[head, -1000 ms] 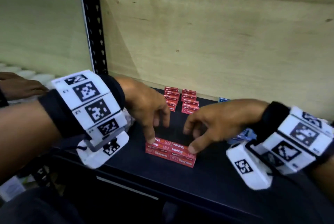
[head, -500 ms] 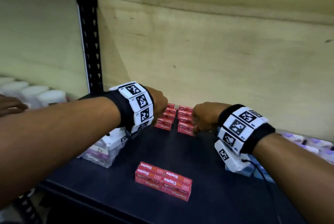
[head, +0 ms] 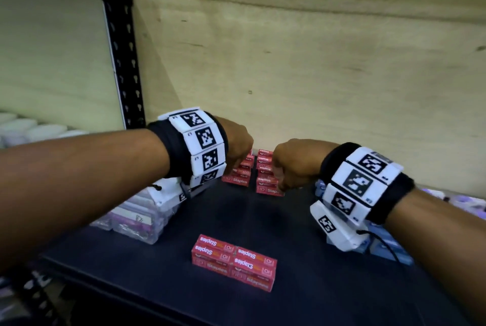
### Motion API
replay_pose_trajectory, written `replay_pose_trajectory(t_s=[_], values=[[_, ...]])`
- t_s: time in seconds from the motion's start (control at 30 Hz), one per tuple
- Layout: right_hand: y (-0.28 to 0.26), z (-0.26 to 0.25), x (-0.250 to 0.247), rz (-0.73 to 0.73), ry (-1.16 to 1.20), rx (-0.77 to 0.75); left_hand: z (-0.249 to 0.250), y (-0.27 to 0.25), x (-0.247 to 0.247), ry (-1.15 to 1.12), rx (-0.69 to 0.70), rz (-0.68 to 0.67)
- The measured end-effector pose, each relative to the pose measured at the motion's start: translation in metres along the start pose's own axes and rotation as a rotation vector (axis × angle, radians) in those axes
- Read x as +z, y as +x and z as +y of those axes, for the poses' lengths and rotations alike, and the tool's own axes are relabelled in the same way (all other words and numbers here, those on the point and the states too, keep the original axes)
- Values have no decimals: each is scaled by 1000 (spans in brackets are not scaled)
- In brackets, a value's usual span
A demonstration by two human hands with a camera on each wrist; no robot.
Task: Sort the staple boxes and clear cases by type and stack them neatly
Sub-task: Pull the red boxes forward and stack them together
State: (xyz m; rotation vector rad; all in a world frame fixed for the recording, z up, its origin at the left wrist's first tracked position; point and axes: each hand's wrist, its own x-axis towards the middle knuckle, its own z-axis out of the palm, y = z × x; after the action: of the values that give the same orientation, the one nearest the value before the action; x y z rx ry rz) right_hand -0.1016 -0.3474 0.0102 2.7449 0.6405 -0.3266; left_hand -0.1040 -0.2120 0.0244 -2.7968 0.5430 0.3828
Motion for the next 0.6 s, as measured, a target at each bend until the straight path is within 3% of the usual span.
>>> replay_pose_trajectory(t_s=[0.07,0.27,0.6], values=[[-16,-5,-1,-11,-4,-32,2,-15,-5,135,-21,-44],[-63,-26,11,1,31,-138,-1,-47,17,86,33,-46],[-94,-39,27,-48,58,-105,-6,-77,47,-44,65,-116]])
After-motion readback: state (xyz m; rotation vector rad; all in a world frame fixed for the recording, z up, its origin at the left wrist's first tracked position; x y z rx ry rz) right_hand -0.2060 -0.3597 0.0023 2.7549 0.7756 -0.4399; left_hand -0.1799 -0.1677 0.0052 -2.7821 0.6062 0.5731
